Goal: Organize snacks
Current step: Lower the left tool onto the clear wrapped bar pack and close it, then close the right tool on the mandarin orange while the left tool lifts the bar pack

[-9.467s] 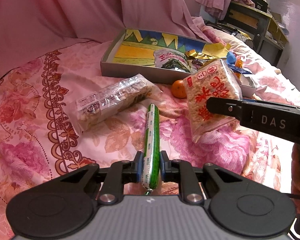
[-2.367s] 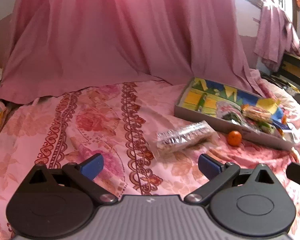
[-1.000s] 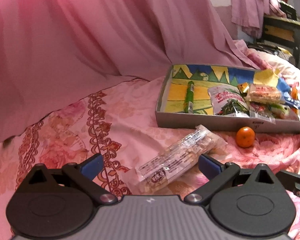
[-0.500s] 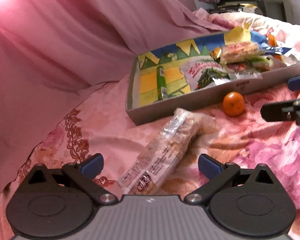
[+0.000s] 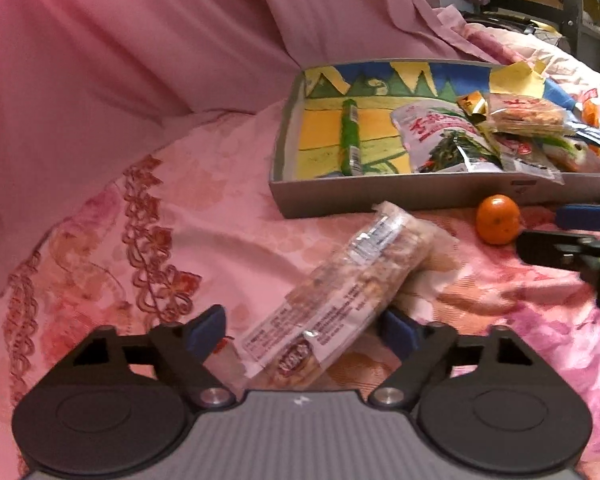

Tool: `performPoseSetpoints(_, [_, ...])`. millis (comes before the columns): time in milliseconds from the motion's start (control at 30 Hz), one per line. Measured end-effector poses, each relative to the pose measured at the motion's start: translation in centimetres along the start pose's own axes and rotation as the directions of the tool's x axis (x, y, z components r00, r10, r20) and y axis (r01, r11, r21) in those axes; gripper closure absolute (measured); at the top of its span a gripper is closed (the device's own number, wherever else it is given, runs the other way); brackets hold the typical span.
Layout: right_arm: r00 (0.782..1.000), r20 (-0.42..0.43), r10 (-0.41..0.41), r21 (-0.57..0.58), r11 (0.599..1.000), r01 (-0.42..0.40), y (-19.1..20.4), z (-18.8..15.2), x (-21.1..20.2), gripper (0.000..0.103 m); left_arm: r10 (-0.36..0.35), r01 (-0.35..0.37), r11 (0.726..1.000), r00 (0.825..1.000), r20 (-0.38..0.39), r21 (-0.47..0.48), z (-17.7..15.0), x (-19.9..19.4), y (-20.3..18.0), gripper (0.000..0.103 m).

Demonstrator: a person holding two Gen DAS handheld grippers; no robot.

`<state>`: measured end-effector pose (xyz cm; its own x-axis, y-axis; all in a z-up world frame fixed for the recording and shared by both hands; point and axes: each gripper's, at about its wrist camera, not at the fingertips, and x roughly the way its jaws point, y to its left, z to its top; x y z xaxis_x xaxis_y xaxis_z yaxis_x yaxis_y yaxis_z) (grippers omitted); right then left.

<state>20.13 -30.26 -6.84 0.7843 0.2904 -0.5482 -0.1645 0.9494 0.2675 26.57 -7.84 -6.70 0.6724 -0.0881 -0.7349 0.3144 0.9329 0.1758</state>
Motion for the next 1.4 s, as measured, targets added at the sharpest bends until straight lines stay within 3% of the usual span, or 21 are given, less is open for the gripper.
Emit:
performPoseSetpoints(167, [1.0, -0.018, 0.021, -0.011, 1.0, -0.022, 0.1, 0.0, 1.5, 0.043, -0.069, 0.069, 0.998, 0.997, -0.034, -0.015, 0.4, 0.0, 0.4, 0.037])
performPoseSetpoints(333, [1.0, -0.014, 0.026, -0.025, 0.999, -0.026, 0.3, 0.2, 2.2, 0.044, -0.115, 0.108, 0.988, 0.991, -0.063, -0.115, 0.6, 0.3, 1.1, 0.045])
performPoseSetpoints(533, [1.0, -0.013, 0.015, -0.041, 0.999, -0.015, 0.6, 0.4, 2.7, 0.046, -0.134, 0.102, 0.957, 0.986, -0.103, -0.271, 0.5, 0.2, 1.4, 0.047])
performPoseSetpoints(600, [1.0, -0.013, 0.009, -0.051, 0.999, -0.01, 0.8, 0.4, 2.9, 0.05, -0.139, 0.099, 0.944, 0.984, -0.11, -0.314, 0.5, 0.1, 1.3, 0.048])
performPoseSetpoints(733, [1.0, -0.004, 0.008, -0.061, 0.998, -0.009, 0.9, 0.4, 2.9, 0.068, -0.143, 0.089, 0.926, 0.982, -0.122, -0.368, 0.5, 0.1, 1.1, 0.051])
performPoseSetpoints(900, [1.0, -0.008, 0.028, -0.074, 0.997, -0.029, 1.2, 0.2, 2.4, 0.068, -0.164, 0.09, 0.882, 0.979, -0.121, -0.462, 0.5, -0.1, 1.1, 0.054])
performPoseSetpoints(1067, [0.999, -0.017, 0.048, -0.099, 0.994, -0.049, 1.8, -0.2, 1.7, 0.068, -0.187, 0.111, 0.862, 0.977, -0.105, -0.494, 0.5, -0.3, 1.0, 0.057])
performPoseSetpoints(1300, [0.998, -0.026, 0.052, -0.124, 0.991, -0.055, 2.4, -0.4, 1.3, 0.068, -0.18, 0.114, 0.865, 0.98, -0.089, -0.489, 0.4, -0.1, 1.0, 0.055])
performPoseSetpoints(1400, [0.998, -0.029, 0.051, -0.126, 0.991, -0.054, 2.5, -0.5, 1.4, 0.068, -0.147, 0.099, 0.889, 0.986, -0.075, -0.447, 0.6, 0.0, 0.6, 0.053])
